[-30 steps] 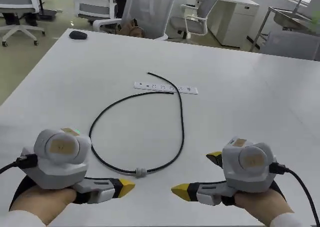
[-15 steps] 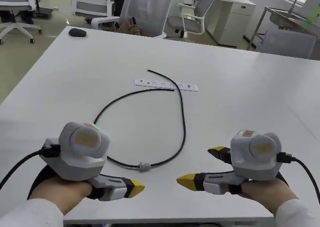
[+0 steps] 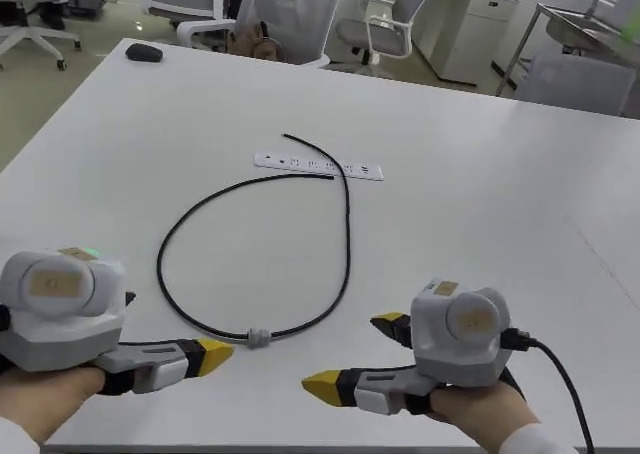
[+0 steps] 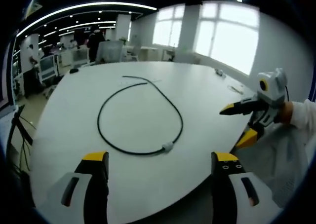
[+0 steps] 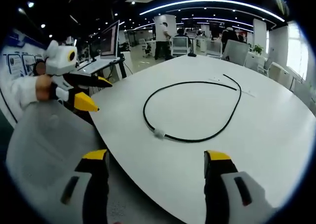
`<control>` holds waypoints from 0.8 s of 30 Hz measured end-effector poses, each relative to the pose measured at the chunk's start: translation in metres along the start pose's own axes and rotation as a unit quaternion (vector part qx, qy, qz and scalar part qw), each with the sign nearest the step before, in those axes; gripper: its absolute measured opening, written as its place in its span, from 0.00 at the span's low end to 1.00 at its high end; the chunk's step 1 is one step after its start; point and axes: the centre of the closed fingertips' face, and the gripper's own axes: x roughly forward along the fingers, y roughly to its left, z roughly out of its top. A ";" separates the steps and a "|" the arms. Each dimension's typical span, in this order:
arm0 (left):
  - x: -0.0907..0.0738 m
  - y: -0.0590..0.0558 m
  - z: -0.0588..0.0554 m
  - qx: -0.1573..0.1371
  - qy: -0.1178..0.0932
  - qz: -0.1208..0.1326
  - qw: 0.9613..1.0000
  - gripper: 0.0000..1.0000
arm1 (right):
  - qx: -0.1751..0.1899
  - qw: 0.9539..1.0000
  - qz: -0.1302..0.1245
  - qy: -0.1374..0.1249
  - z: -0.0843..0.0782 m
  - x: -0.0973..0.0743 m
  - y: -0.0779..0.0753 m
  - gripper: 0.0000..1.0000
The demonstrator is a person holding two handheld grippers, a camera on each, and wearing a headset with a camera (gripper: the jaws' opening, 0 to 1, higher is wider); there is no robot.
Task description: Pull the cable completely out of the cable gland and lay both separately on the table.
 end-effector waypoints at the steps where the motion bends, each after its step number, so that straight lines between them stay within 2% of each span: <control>1: 0.000 0.000 0.000 -0.001 0.000 0.002 1.000 0.86 | 0.002 1.000 0.004 -0.001 0.000 0.000 0.001 0.82; 6: 0.000 -0.003 0.001 0.017 0.003 0.006 1.000 0.85 | 0.008 1.000 0.010 -0.005 0.002 0.000 0.004 0.81; 11: 0.001 -0.005 0.007 0.023 -0.008 0.003 1.000 0.84 | 0.015 1.000 0.009 -0.012 0.008 -0.001 -0.001 0.78; 14: 0.003 -0.005 0.003 0.029 0.004 0.000 1.000 0.84 | -0.013 1.000 0.012 -0.003 0.006 0.003 -0.007 0.75; 19: 0.003 -0.008 0.004 0.038 0.002 -0.005 0.999 0.83 | -0.042 0.999 0.024 0.013 0.001 0.013 -0.017 0.70; 24: 0.003 -0.005 0.004 0.038 0.003 -0.003 0.999 0.82 | -0.086 0.995 0.045 0.031 -0.004 0.026 -0.026 0.67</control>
